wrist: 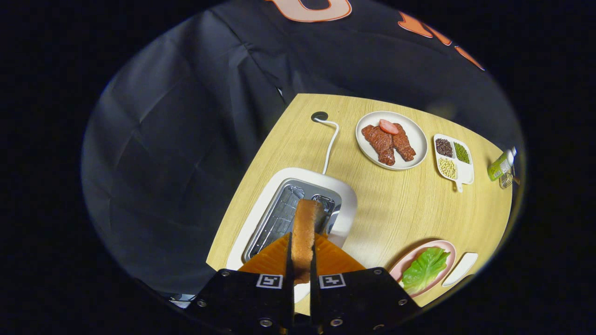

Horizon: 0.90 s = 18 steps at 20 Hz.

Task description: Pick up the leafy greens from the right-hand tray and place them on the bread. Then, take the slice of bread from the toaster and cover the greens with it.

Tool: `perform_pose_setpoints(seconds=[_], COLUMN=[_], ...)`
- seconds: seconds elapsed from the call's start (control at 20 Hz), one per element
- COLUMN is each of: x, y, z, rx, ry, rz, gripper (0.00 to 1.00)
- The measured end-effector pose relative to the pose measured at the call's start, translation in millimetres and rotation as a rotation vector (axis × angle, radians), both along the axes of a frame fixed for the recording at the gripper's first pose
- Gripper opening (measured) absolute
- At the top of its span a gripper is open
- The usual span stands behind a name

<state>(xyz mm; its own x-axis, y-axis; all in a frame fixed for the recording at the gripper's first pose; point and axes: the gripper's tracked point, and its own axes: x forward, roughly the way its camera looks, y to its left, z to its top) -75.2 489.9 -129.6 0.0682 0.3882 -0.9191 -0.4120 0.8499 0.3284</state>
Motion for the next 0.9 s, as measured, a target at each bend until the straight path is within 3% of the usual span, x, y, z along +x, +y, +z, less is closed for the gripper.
perform_pose_setpoints(seconds=[0.55,0.9], x=[12.4,12.3], y=[-38.6,-85.1], z=[65.8,75.5], rx=[0.196,0.282], ry=[-0.081,-0.086], rz=[-0.062,-0.11], gripper=[0.14,0.14])
